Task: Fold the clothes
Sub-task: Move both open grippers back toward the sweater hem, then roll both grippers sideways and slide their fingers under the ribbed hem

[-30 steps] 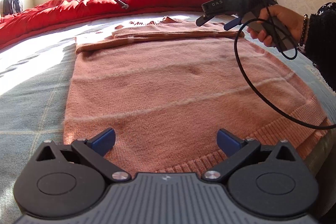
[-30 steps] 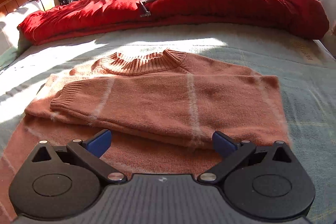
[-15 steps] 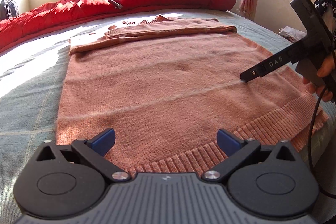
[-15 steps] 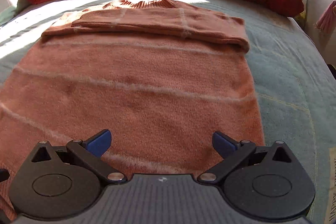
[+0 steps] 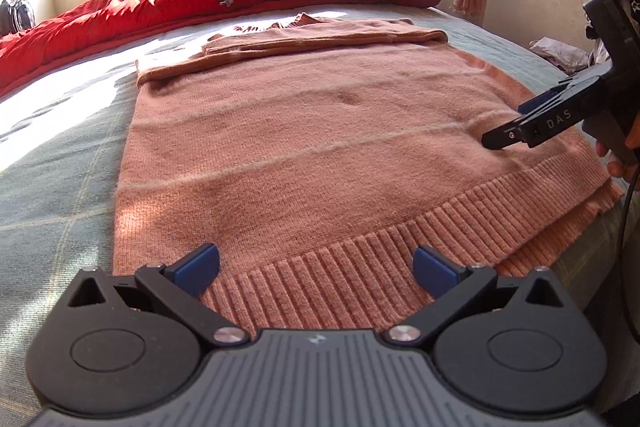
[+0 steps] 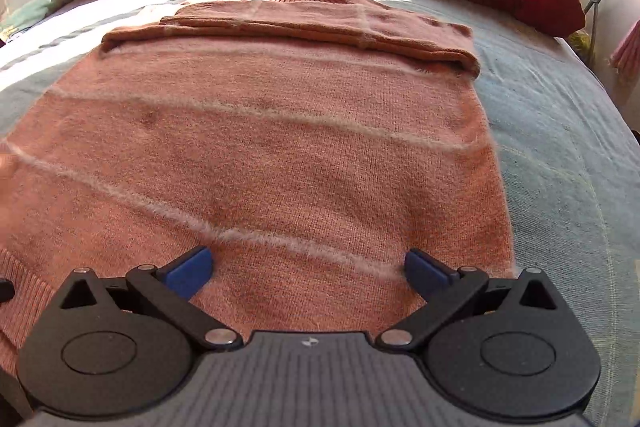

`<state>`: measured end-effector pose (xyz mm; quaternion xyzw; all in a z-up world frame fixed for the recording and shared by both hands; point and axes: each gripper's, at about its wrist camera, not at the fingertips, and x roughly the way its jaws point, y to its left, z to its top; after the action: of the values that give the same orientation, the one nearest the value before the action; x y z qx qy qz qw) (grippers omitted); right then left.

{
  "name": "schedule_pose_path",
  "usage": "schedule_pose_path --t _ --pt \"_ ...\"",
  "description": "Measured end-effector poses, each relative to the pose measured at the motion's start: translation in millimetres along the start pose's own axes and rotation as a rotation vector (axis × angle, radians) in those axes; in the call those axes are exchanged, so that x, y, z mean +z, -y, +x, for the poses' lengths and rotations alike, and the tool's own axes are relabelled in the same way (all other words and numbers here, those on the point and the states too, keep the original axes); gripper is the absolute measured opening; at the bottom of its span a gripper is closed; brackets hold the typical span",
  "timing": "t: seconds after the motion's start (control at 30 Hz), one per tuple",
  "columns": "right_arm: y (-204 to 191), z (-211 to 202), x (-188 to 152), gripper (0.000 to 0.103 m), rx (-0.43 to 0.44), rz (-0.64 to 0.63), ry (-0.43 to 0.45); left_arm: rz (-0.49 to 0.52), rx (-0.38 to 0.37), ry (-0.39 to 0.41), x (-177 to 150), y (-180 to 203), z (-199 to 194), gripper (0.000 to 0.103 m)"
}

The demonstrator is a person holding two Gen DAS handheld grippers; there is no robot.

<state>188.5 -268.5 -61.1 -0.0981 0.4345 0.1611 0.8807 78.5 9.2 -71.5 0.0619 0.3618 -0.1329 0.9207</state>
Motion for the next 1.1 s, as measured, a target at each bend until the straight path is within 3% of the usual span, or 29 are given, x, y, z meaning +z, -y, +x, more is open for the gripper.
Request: schedule_pose_path --t 0.27,0.47,0.67,0.77,0.9,1.1 --pt "4.2 -40.0 -33.4 0.103 0.064 -0.065 -0.017 0.121 0.026 0.000 -3.4 13.7 -24.8 0.102" --pt "1.3 -63.8 -50.1 0.103 0.080 -0.099 -0.001 0.181 -0.015 0.015 5.9 37.2 -13.1 0.102" --pt "-12.1 -53.4 -65.0 0.103 0.102 -0.147 -0.024 0.172 -0.045 -0.020 -13.5 39.0 -14.4 0.102" --pt "-5.6 -55.8 -69.0 0.103 0.115 -0.118 -0.019 0.188 -0.017 -0.013 -21.0 34.7 -25.0 0.102" --pt "-9.3 -60.8 -68.3 0.103 0.101 -0.114 -0.007 0.273 0.026 0.011 -21.3 40.2 -35.6 0.102" --pt "-25.6 -73.6 -60.6 0.103 0.083 -0.169 0.024 0.490 0.094 0.036 -20.9 62.9 -27.5 0.102"
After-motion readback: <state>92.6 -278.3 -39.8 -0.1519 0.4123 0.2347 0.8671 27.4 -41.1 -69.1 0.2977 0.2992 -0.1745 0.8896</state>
